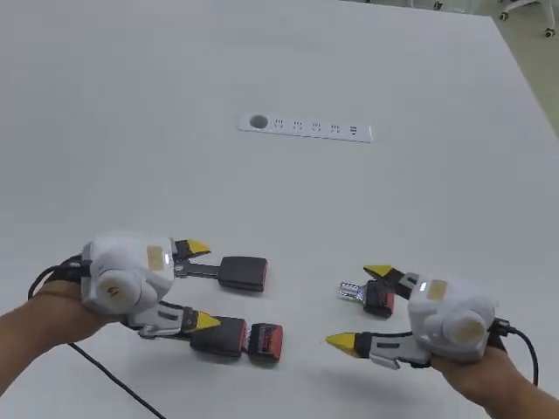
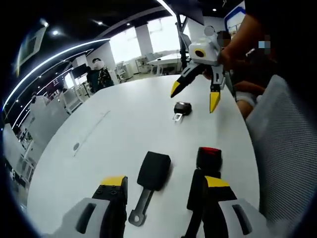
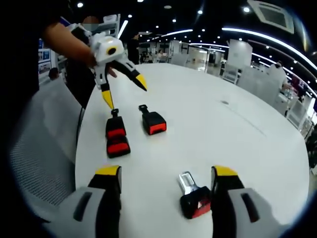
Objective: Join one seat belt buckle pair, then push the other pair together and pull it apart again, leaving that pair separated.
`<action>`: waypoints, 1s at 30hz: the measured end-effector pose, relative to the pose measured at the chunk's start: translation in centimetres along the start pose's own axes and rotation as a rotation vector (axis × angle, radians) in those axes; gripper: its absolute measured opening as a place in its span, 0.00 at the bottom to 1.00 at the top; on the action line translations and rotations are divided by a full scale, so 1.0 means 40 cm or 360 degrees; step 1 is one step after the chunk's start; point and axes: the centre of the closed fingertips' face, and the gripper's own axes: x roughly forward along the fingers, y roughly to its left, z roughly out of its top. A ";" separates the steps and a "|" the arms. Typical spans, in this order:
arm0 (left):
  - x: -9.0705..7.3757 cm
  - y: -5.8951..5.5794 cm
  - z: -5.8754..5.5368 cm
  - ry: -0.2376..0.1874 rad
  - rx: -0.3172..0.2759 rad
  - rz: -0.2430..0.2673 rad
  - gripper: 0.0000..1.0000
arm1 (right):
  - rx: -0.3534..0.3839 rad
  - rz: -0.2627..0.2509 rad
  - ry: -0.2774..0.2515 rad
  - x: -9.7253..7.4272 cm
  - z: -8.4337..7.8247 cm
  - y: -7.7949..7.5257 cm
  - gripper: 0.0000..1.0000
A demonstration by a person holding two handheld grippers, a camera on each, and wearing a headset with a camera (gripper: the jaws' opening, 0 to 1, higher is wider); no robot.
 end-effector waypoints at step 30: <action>0.165 0.062 -0.041 0.0067 -0.0121 -0.0239 0.65 | 0.0149 0.0242 0.0209 -0.005 -0.186 -0.102 0.72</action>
